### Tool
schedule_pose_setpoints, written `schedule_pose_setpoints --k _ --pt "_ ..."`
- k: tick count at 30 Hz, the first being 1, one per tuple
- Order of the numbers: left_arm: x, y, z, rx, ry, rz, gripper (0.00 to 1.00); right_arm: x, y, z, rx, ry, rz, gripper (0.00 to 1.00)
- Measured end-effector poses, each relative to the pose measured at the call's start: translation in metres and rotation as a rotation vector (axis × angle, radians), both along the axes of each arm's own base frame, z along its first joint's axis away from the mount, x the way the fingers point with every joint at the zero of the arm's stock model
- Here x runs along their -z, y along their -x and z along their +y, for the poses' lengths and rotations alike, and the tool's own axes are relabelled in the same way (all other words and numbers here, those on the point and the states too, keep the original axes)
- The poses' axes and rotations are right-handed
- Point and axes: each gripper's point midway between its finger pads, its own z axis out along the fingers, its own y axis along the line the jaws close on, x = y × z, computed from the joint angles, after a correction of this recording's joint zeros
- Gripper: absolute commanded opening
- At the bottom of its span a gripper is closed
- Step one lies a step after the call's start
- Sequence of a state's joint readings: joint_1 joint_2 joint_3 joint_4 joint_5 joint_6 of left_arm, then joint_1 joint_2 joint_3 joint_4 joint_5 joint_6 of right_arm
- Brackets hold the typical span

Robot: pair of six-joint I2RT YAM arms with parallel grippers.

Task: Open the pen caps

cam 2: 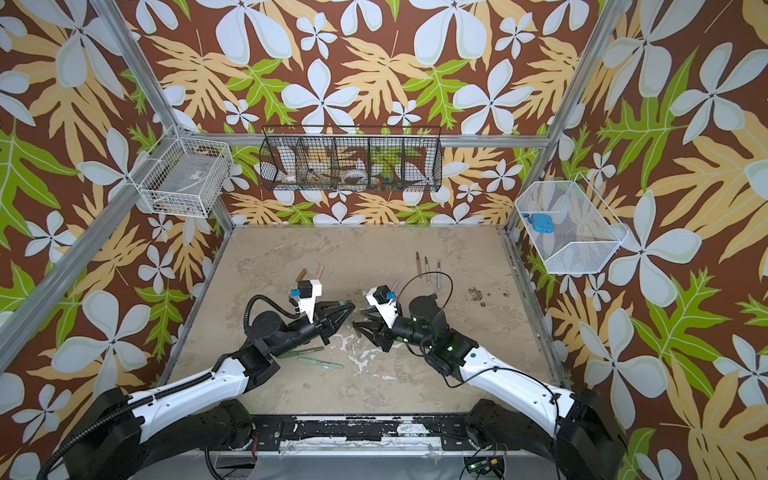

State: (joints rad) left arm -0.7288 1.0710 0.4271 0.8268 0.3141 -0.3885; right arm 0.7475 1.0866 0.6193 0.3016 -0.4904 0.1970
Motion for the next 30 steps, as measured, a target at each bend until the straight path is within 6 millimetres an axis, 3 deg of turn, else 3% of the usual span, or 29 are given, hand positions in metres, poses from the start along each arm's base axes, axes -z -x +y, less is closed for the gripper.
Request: schedule_pose_setpoints --k 6,10,14,19,30 --pt "-0.005 0.011 -0.007 0.08 0.014 -0.023 0.0 0.0 0.013 0.01 -0.108 -0.029 0.024 0.32" --pt "-0.004 0.016 -0.01 0.114 0.015 -0.024 0.0 0.001 0.019 0.015 -0.155 -0.041 0.033 0.19" --pt "-0.006 0.019 -0.011 0.135 0.023 -0.023 0.0 0.002 0.02 0.017 -0.173 -0.049 0.048 0.16" --pt "-0.007 0.02 -0.011 0.137 0.032 -0.013 0.0 0.002 0.022 0.019 -0.195 -0.056 0.04 0.01" --pt "-0.008 0.012 -0.001 0.061 0.057 0.011 0.0 0.0 0.017 0.023 -0.11 -0.03 0.005 0.0"
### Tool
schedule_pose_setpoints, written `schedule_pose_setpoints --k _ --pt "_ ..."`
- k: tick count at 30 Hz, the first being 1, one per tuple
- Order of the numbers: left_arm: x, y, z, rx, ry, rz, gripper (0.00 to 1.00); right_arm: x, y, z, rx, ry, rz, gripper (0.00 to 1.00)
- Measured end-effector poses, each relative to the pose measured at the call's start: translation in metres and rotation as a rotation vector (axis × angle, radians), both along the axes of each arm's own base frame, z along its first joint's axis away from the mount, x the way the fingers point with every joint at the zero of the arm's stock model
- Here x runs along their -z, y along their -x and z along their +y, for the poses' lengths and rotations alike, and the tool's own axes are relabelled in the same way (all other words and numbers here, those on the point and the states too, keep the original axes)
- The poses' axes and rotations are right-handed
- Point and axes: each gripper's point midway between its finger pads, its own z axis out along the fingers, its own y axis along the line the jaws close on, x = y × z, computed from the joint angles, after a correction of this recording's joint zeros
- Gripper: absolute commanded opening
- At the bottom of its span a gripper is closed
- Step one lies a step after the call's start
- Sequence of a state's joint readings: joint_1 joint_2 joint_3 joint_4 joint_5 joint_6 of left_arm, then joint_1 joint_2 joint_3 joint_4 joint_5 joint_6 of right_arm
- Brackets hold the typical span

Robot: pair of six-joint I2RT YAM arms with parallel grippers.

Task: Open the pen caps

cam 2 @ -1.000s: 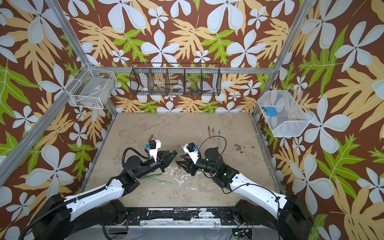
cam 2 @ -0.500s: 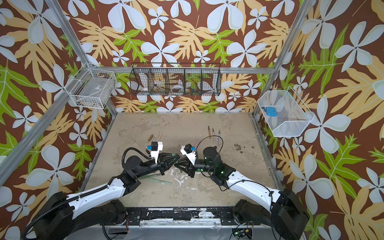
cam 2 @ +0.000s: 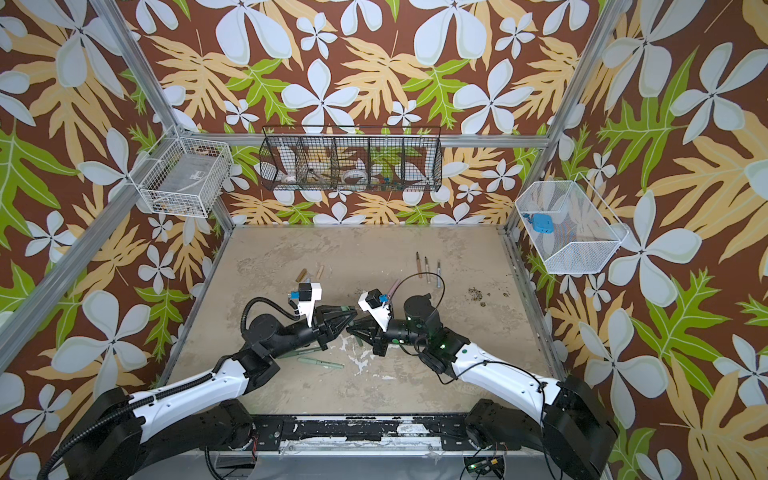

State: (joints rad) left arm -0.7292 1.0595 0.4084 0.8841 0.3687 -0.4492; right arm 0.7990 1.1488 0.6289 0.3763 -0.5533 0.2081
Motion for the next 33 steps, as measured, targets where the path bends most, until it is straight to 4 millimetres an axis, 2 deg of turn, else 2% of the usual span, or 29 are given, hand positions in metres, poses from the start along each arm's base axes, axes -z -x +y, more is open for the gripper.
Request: schedule_pose_setpoints --k 6,14,20,33 --pt "0.007 -0.016 0.003 -0.076 -0.017 0.061 0.0 0.006 -0.015 0.001 0.219 0.095 -0.073 0.0" --pt "0.009 -0.018 0.004 -0.092 -0.009 0.096 0.0 0.008 -0.02 -0.005 0.384 0.17 -0.155 0.0" --pt "0.007 -0.018 0.005 -0.094 -0.002 0.097 0.0 0.006 -0.019 -0.004 0.343 0.166 -0.166 0.0" --pt "0.006 -0.013 0.006 -0.081 0.004 0.089 0.0 0.006 -0.008 -0.001 0.091 0.032 -0.043 0.0"
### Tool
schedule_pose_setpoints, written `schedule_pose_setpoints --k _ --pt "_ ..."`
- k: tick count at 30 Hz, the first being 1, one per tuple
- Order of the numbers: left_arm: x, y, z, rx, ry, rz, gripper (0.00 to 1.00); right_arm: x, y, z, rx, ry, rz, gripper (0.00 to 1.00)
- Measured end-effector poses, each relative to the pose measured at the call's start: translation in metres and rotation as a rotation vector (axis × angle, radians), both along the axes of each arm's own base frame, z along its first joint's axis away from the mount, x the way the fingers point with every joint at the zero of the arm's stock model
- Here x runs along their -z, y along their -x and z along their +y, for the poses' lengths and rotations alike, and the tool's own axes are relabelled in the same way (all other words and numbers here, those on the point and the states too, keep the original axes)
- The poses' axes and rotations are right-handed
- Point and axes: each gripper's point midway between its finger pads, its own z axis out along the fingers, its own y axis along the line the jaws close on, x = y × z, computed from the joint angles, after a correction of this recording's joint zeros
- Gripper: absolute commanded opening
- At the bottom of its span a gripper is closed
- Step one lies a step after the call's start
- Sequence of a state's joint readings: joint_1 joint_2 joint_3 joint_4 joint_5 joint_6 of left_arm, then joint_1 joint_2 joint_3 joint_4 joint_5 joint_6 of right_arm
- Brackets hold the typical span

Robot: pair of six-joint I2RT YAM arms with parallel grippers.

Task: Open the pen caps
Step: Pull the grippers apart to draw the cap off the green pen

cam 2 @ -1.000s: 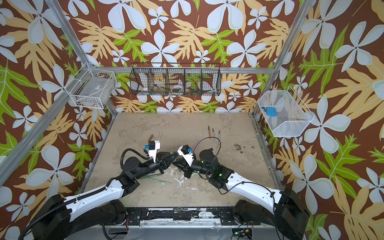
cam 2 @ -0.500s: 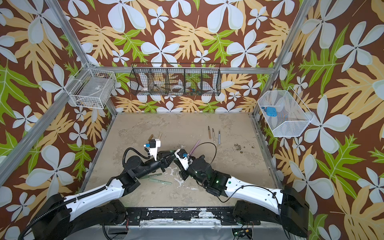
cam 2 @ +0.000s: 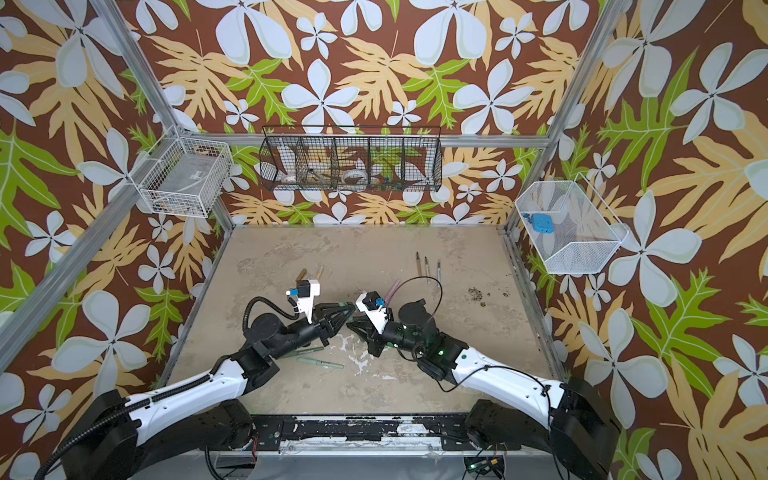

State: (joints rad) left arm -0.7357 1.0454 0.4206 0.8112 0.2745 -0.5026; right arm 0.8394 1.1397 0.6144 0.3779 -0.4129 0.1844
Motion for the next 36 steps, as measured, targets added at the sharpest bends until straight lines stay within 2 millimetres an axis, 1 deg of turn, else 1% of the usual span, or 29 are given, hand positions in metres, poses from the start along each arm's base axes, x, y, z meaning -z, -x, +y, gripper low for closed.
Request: schedule_pose_setpoints --k 4,8,11,19,24,26,29,36 --pt "0.002 0.0 0.0 0.0 -0.004 0.005 0.0 0.001 0.001 0.0 -0.03 -0.016 0.027 0.0" --pt "0.001 0.0 0.0 0.0 -0.003 0.005 0.0 0.001 0.0 -0.001 -0.015 -0.013 0.023 0.0" --pt "-0.001 0.001 0.001 0.0 0.0 0.0 0.0 -0.001 0.001 0.001 0.024 0.001 -0.005 0.0" --pt "-0.004 0.001 0.006 -0.023 0.005 -0.007 0.0 -0.003 -0.001 0.005 0.188 0.109 -0.138 0.0" --pt "-0.003 0.0 0.007 -0.031 0.002 -0.002 0.0 -0.001 -0.003 0.005 0.22 0.142 -0.171 0.0" --pt "-0.003 0.0 0.008 -0.032 0.001 -0.001 0.0 0.0 -0.005 0.004 0.192 0.129 -0.159 0.0" --pt "-0.002 0.001 0.01 -0.027 0.004 0.003 0.0 0.0 -0.004 0.003 0.097 0.071 -0.113 0.0" --pt "0.001 0.005 0.01 0.009 0.01 0.022 0.0 0.002 0.004 0.0 -0.1 -0.057 0.013 0.0"
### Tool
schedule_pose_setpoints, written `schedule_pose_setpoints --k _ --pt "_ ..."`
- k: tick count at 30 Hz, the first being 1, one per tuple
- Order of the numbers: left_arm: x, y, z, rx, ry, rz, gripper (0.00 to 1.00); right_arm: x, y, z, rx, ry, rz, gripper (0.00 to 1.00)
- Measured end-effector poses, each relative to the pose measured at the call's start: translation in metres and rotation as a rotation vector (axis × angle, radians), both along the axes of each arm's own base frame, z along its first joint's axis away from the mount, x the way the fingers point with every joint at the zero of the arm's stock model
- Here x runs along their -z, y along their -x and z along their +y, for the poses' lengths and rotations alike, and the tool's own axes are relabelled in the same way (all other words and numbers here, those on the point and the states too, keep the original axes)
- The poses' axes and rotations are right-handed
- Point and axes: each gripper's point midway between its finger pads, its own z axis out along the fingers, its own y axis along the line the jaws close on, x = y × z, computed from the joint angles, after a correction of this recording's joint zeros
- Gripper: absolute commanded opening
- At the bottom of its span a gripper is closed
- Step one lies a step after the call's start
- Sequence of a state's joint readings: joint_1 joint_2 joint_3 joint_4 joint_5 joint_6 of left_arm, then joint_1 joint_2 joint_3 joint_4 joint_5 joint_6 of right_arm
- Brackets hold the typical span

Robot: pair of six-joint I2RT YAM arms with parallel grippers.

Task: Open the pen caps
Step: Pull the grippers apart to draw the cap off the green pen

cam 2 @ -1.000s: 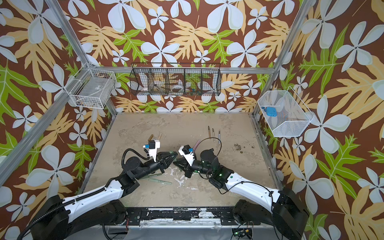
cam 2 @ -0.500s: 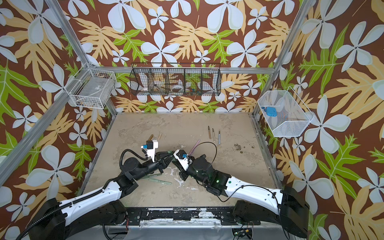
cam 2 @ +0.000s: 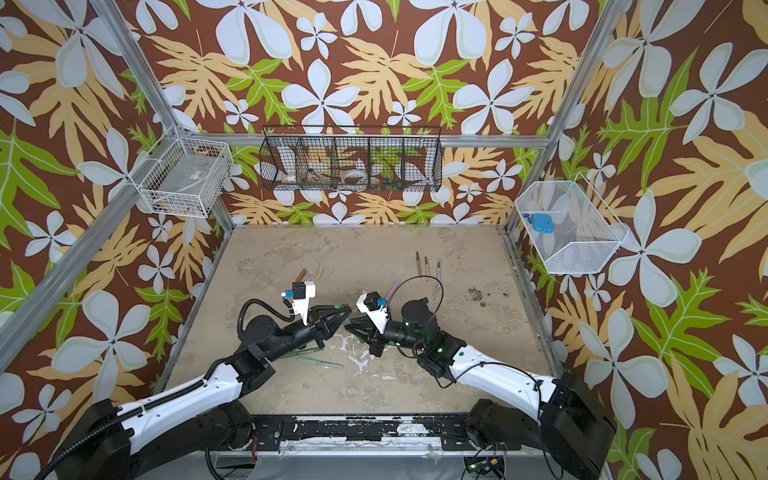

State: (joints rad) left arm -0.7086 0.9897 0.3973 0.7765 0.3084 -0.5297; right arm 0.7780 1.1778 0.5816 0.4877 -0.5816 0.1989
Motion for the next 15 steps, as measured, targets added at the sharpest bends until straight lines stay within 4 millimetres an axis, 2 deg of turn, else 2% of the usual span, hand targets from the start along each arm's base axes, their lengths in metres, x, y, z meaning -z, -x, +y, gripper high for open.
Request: schedule_pose_setpoints --k 8,15 --pt "-0.003 0.002 0.002 0.012 0.018 0.004 0.0 -0.004 0.005 0.002 -0.029 -0.005 0.024 0.0" --pt "0.001 -0.007 0.01 -0.046 0.002 0.012 0.0 0.004 -0.003 0.018 0.153 0.128 -0.098 0.0"
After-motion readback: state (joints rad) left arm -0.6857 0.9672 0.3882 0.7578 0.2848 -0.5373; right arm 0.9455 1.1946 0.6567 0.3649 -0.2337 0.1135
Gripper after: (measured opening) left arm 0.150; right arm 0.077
